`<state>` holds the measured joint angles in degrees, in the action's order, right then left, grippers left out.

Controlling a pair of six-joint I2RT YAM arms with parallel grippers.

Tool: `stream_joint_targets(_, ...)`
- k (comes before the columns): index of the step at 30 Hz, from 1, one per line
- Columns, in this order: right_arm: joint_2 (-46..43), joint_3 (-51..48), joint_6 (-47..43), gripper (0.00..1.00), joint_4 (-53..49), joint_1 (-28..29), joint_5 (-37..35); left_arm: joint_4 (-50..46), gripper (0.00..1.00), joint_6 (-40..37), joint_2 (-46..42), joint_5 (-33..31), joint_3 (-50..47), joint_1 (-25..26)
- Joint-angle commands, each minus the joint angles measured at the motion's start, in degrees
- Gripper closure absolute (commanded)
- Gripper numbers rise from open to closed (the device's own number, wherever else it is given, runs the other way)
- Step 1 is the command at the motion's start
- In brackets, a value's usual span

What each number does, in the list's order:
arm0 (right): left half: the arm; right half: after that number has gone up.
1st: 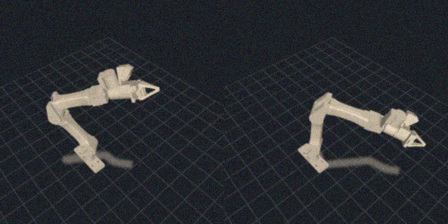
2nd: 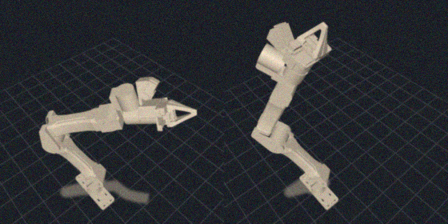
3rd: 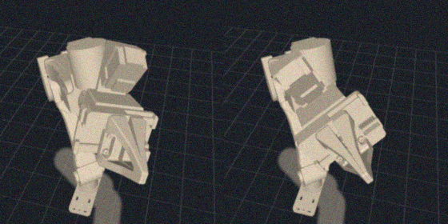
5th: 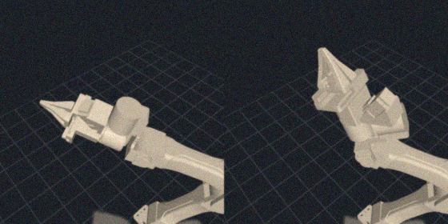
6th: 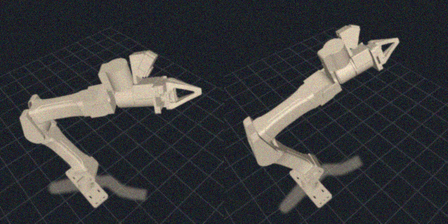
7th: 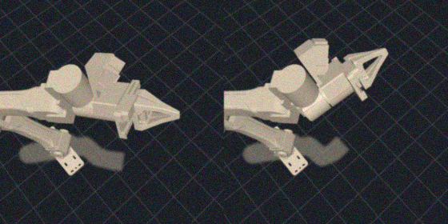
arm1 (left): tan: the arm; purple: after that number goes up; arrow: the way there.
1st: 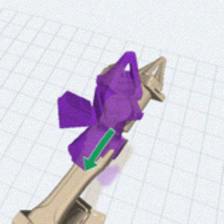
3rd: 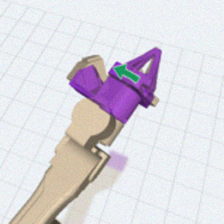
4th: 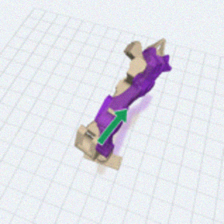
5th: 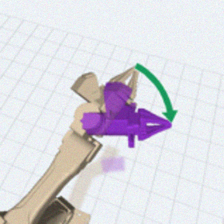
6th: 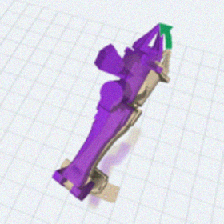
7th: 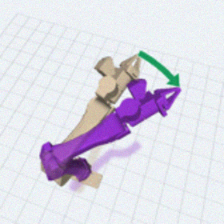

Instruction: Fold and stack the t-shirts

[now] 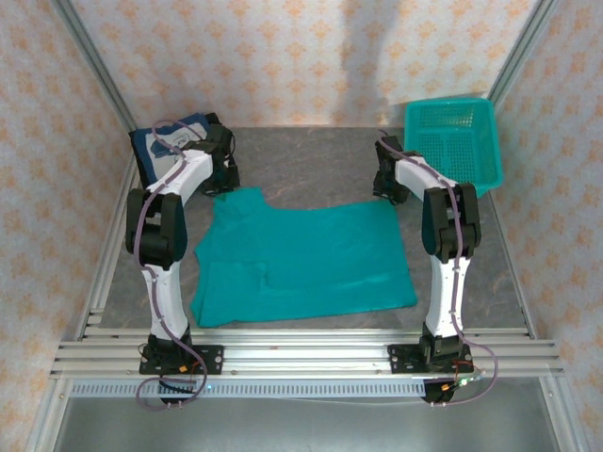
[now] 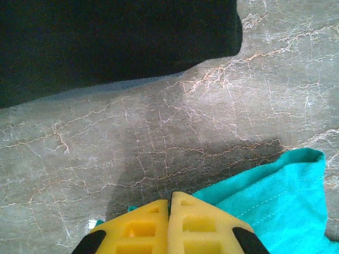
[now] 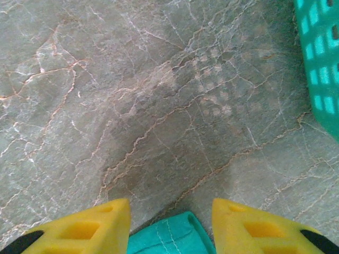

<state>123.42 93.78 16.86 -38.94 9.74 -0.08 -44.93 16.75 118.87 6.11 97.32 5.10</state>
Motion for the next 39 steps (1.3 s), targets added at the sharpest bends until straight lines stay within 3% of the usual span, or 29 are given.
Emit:
stream_joint_targets(1,3.9,-0.4,1.1,0.56,-8.3,-0.4,1.3,-2.4,1.00,-0.7,-2.8,-1.2,-0.4,-0.5)
stream_joint_targets(23,6.1,2.1,-4.2,0.58,-16.7,1.1,0.8,-1.8,1.00,-0.8,-3.5,-1.8,-1.2,-0.6)
stream_joint_targets(39,7.1,3.3,-4.0,0.96,-18.9,1.1,1.0,-2.3,1.00,-1.6,-3.8,-2.1,-1.1,-0.5)
